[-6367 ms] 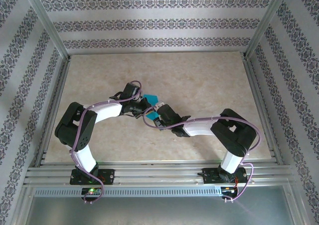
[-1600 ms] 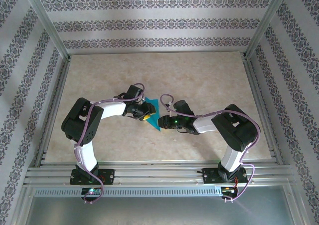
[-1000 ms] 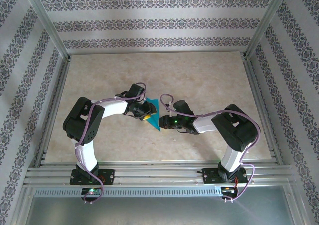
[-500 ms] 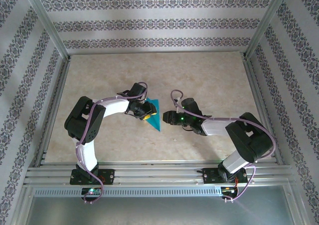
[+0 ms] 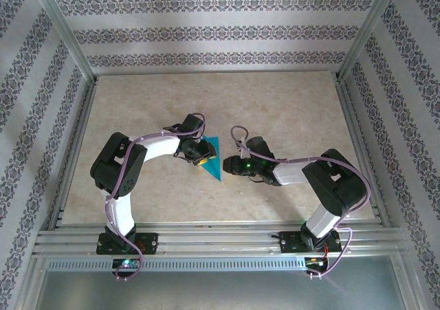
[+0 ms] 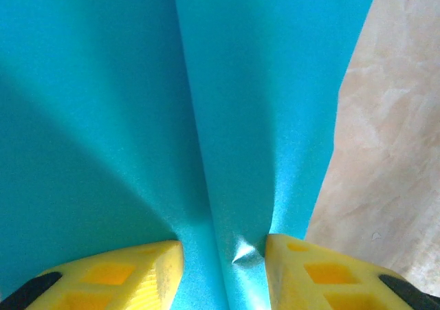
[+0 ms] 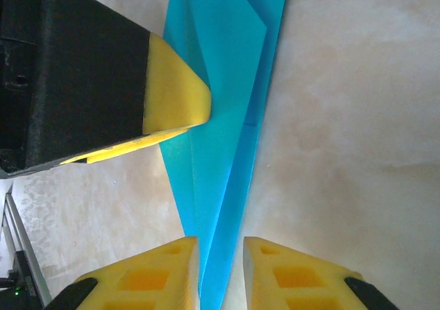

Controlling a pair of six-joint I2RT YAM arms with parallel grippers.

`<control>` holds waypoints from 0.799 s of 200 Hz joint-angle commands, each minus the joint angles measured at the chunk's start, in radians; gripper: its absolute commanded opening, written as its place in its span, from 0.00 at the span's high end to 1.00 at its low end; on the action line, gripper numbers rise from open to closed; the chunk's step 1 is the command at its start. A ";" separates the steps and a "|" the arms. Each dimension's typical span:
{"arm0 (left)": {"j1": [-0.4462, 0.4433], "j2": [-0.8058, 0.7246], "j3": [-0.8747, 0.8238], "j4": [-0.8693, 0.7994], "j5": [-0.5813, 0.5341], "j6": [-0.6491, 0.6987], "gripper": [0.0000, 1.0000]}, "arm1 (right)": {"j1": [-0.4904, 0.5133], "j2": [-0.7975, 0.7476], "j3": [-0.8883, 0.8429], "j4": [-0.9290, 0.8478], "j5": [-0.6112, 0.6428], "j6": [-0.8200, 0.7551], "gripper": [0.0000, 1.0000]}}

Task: Fold a paper plane with a square sheet of paper (pick it up from the middle)

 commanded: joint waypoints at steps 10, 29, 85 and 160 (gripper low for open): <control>-0.021 0.185 -0.076 -0.176 -0.199 -0.004 0.58 | 0.013 0.011 0.040 0.028 -0.037 0.014 0.79; -0.025 0.202 -0.075 -0.185 -0.207 -0.004 0.58 | 0.018 0.018 0.057 0.034 -0.056 0.012 0.82; -0.031 0.231 -0.076 -0.202 -0.228 -0.013 0.57 | 0.051 0.093 0.097 0.054 -0.089 0.016 0.88; -0.033 0.245 -0.069 -0.212 -0.235 -0.016 0.57 | 0.053 0.131 0.105 0.047 -0.075 0.017 0.89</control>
